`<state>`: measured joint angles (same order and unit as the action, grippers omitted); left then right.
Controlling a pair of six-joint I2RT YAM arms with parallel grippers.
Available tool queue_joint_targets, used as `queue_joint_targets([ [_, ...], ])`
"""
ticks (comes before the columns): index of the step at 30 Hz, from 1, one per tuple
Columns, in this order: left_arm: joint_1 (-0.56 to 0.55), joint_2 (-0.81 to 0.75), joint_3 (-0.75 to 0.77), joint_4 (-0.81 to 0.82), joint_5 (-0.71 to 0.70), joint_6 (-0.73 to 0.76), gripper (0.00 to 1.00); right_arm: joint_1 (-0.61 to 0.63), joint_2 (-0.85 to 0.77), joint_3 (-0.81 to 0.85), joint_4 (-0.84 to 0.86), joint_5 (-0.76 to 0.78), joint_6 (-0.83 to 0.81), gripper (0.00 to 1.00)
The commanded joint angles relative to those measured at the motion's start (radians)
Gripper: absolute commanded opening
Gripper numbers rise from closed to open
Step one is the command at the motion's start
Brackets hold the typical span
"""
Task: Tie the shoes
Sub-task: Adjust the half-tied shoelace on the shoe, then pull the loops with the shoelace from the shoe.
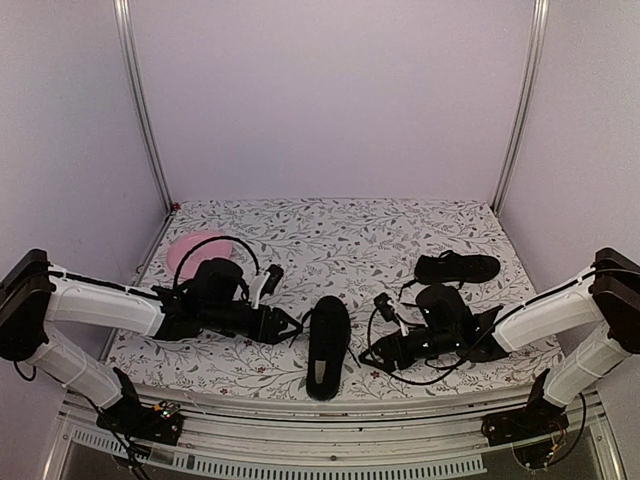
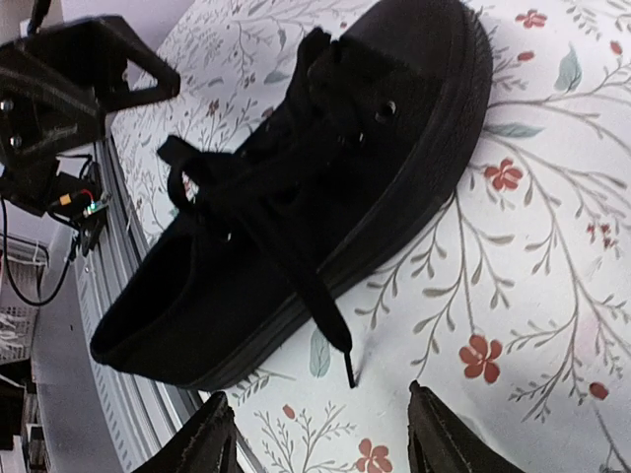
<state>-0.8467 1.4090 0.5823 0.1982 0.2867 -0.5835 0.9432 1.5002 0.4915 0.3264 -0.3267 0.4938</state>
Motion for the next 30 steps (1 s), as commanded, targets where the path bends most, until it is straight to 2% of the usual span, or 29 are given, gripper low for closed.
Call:
queue_joint_targets([
  [1, 0.010, 0.063, 0.018, 0.135, 0.129, -0.015, 0.53, -0.033, 0.043, 0.039, 0.133, -0.031, 0.020, 0.58],
  [10, 0.008, 0.152, 0.050, 0.173, 0.186, -0.006, 0.45, -0.063, 0.170, 0.120, 0.209, -0.065, -0.010, 0.44],
  [14, 0.009, 0.171, 0.054, 0.182, 0.188, -0.008, 0.35, -0.070, 0.189, 0.132, 0.219, -0.074, -0.018, 0.40],
  [17, 0.009, 0.189, 0.063, 0.183, 0.190, -0.009, 0.34, -0.071, 0.208, 0.142, 0.227, -0.087, -0.024, 0.37],
  [26, 0.008, 0.222, 0.076, 0.194, 0.194, -0.010, 0.30, -0.072, 0.250, 0.178, 0.237, -0.109, -0.039, 0.31],
  [30, 0.009, 0.232, 0.080, 0.202, 0.201, -0.013, 0.24, -0.071, 0.264, 0.190, 0.238, -0.122, -0.045, 0.28],
])
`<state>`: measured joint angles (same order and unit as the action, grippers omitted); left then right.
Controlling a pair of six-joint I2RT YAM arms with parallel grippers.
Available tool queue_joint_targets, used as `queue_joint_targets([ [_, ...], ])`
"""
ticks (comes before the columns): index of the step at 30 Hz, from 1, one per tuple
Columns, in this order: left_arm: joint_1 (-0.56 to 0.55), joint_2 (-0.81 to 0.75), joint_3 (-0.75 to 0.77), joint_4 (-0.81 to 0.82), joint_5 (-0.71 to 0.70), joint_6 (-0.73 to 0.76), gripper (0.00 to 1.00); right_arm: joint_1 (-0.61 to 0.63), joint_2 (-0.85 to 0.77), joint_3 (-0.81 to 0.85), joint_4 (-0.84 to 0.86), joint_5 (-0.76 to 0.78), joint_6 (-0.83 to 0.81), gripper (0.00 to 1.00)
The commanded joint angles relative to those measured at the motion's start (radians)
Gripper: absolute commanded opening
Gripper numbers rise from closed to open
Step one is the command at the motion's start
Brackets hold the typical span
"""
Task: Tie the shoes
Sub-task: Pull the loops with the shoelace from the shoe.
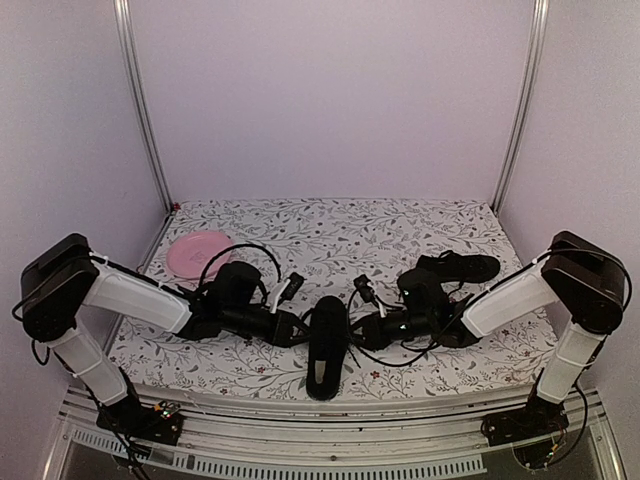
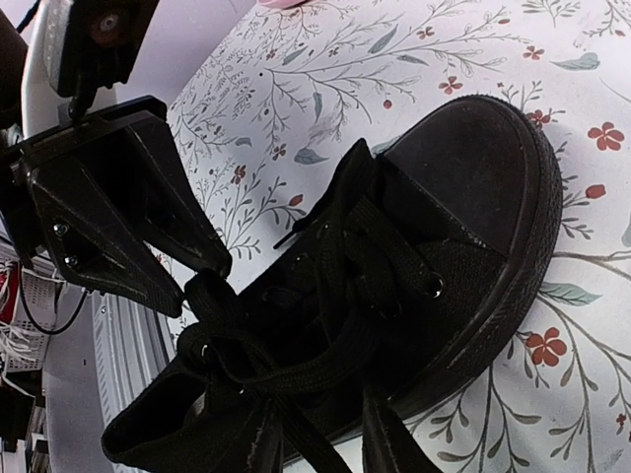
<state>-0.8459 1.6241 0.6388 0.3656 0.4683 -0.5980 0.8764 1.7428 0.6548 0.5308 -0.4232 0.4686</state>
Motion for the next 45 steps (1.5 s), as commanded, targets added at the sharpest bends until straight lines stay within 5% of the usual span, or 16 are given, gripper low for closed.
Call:
queue_joint_targets([
  [1, 0.008, 0.018, 0.025, 0.034, 0.020, 0.002, 0.23, -0.005, 0.024, 0.028, 0.034, -0.028, -0.021, 0.28],
  [21, 0.007, 0.034, 0.024, 0.050, 0.025, -0.013, 0.00, -0.005, 0.018, 0.009, 0.081, -0.037, -0.063, 0.02],
  [41, 0.008, -0.030, -0.049, 0.052, -0.025, -0.059, 0.00, -0.005, -0.095, -0.144, 0.061, 0.049, 0.025, 0.03],
  [45, 0.008, -0.014, -0.031, 0.049, -0.014, -0.055, 0.00, -0.010, -0.067, -0.097, 0.062, 0.066, 0.065, 0.20],
])
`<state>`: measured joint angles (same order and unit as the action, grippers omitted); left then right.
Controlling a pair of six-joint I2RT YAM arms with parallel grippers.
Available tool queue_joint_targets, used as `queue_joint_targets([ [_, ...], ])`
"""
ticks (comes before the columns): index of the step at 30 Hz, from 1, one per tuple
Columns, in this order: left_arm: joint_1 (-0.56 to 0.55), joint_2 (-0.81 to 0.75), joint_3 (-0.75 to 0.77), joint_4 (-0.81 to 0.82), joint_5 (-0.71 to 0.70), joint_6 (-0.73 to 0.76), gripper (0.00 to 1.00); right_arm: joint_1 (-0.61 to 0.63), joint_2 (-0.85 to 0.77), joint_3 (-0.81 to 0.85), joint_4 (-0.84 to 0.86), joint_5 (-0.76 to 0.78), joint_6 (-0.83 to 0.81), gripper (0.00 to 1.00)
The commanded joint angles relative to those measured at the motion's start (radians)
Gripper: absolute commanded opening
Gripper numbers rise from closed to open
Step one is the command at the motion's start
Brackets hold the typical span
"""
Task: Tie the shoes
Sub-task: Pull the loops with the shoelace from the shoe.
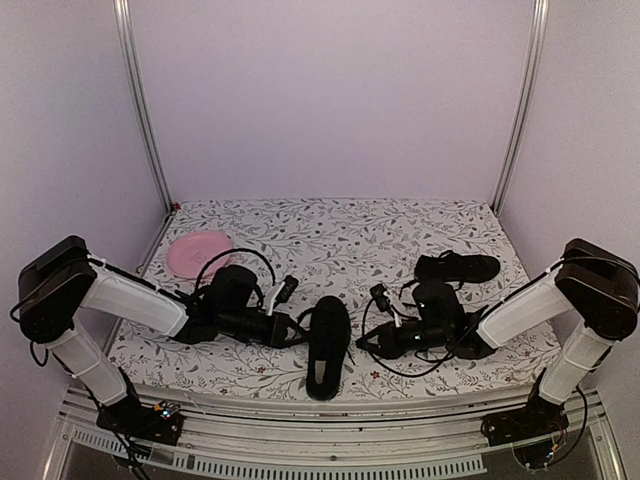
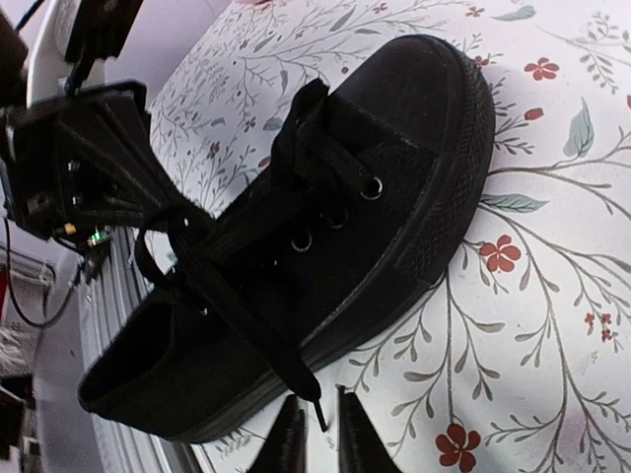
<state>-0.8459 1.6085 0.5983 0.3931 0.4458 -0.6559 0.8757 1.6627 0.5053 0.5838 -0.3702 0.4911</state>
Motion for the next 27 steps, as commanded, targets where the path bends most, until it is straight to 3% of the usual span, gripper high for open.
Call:
queue_joint_targets([
  [1, 0.008, 0.001, 0.014, 0.011, 0.001, 0.004, 0.00, -0.010, 0.012, 0.059, 0.010, 0.025, 0.055, 0.25],
  [6, 0.009, -0.068, 0.021, -0.086, -0.099, 0.035, 0.17, -0.017, -0.024, 0.061, 0.005, 0.094, 0.099, 0.39],
  [10, 0.010, -0.125, 0.057, -0.217, -0.200, 0.081, 0.37, -0.017, -0.073, 0.036, -0.002, 0.138, 0.112, 0.50],
  [14, 0.008, -0.137, 0.124, -0.319, -0.252, 0.112, 0.48, -0.018, -0.104, 0.027, -0.037, 0.173, 0.113, 0.57],
  [20, -0.031, -0.077, 0.249, -0.400, -0.300, 0.132, 0.56, -0.018, -0.108, 0.021, -0.041, 0.179, 0.109, 0.69],
  [27, -0.113, 0.089, 0.445, -0.525, -0.351, 0.175, 0.57, -0.018, -0.116, -0.003, -0.019, 0.207, 0.134, 0.77],
])
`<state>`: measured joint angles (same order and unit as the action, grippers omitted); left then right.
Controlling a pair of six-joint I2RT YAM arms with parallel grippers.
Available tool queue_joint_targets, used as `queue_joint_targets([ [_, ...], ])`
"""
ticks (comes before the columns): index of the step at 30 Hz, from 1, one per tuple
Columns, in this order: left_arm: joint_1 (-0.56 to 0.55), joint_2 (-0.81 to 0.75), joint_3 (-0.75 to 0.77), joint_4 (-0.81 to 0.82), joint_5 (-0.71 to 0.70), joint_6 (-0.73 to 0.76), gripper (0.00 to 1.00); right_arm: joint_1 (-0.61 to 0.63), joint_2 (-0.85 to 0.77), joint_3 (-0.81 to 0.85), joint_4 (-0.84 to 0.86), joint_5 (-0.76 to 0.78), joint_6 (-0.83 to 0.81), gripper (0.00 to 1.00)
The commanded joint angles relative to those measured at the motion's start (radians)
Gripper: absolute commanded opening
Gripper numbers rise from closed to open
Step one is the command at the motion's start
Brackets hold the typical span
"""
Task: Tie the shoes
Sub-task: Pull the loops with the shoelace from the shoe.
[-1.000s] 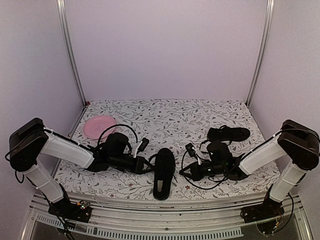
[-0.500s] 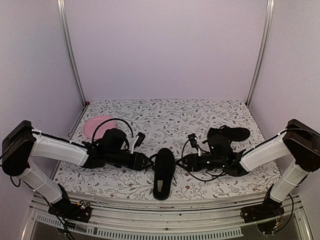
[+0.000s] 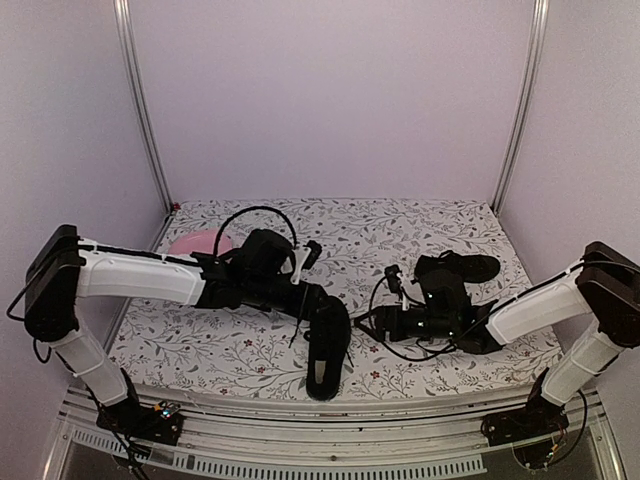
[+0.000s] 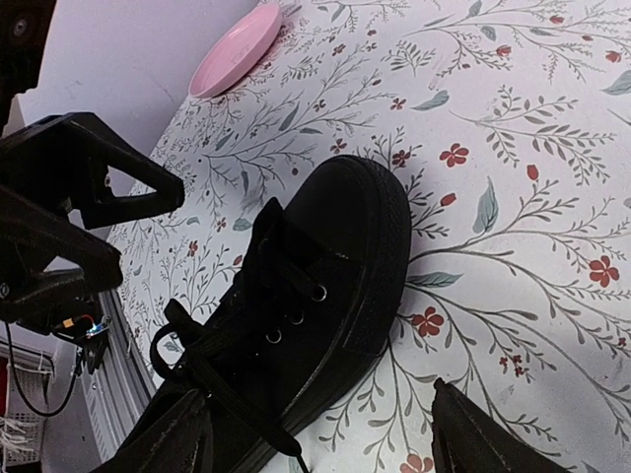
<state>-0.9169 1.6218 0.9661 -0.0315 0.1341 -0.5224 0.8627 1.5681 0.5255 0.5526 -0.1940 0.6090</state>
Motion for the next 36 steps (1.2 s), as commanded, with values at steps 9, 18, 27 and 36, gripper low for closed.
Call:
queue_joint_targets([
  [9, -0.074, 0.173, 0.170, -0.163, -0.042, 0.049, 0.56, -0.005, -0.044, -0.082, 0.053, 0.044, 0.036, 0.78],
  [18, -0.075, 0.196, 0.164, -0.175, -0.059, 0.025, 0.40, -0.004, -0.023, -0.084, 0.088, 0.000, 0.040, 0.78],
  [27, -0.068, 0.180, 0.107, -0.124, -0.047, -0.016, 0.16, 0.024, 0.064, -0.009, 0.139, -0.077, 0.049, 0.74],
  [36, -0.032, 0.130, 0.005, 0.001, 0.032, -0.085, 0.00, 0.058, 0.146, 0.065, 0.165, -0.104, 0.071, 0.69],
])
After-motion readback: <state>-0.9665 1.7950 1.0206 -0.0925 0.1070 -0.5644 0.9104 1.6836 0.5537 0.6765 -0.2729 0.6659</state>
